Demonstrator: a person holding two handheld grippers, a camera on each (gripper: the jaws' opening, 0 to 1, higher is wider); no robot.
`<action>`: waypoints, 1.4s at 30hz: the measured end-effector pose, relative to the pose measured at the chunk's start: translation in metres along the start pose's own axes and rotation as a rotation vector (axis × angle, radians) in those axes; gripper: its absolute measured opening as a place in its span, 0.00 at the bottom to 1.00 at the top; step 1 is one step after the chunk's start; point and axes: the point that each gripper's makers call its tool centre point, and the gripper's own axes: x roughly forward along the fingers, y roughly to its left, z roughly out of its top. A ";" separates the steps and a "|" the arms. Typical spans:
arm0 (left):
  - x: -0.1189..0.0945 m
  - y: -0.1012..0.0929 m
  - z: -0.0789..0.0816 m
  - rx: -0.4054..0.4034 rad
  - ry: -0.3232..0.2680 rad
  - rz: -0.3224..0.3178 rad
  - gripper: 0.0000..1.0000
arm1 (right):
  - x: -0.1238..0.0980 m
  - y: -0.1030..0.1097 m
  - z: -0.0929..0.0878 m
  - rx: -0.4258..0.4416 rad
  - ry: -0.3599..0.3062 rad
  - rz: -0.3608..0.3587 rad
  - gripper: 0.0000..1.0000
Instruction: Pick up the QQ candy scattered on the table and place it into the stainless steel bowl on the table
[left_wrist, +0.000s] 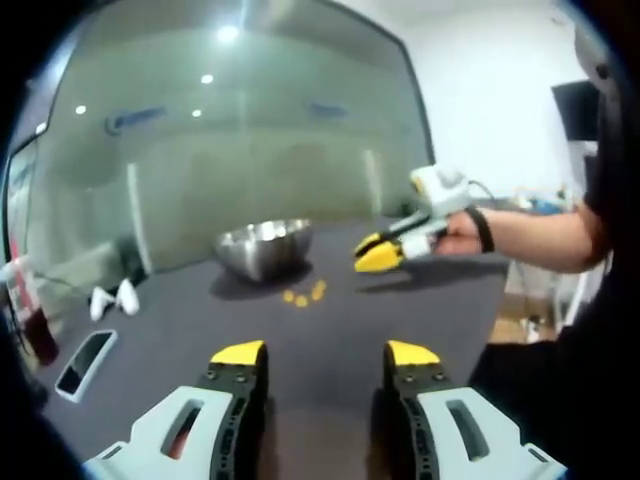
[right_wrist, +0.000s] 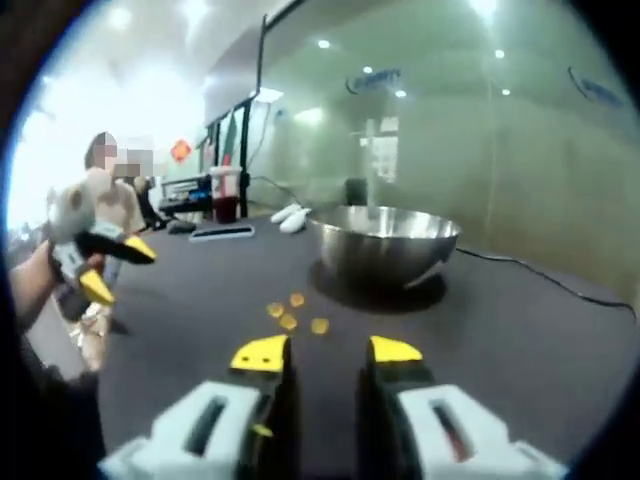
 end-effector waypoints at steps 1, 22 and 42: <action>0.000 -0.001 0.000 0.002 -0.001 -0.001 0.48 | 0.002 0.000 -0.002 -0.014 0.012 -0.003 0.30; -0.004 0.003 -0.004 -0.008 0.005 0.011 0.48 | 0.058 0.004 -0.012 -0.051 0.079 0.023 0.21; -0.004 0.004 -0.005 -0.007 0.007 0.010 0.48 | 0.060 0.005 -0.004 -0.032 0.063 0.044 0.09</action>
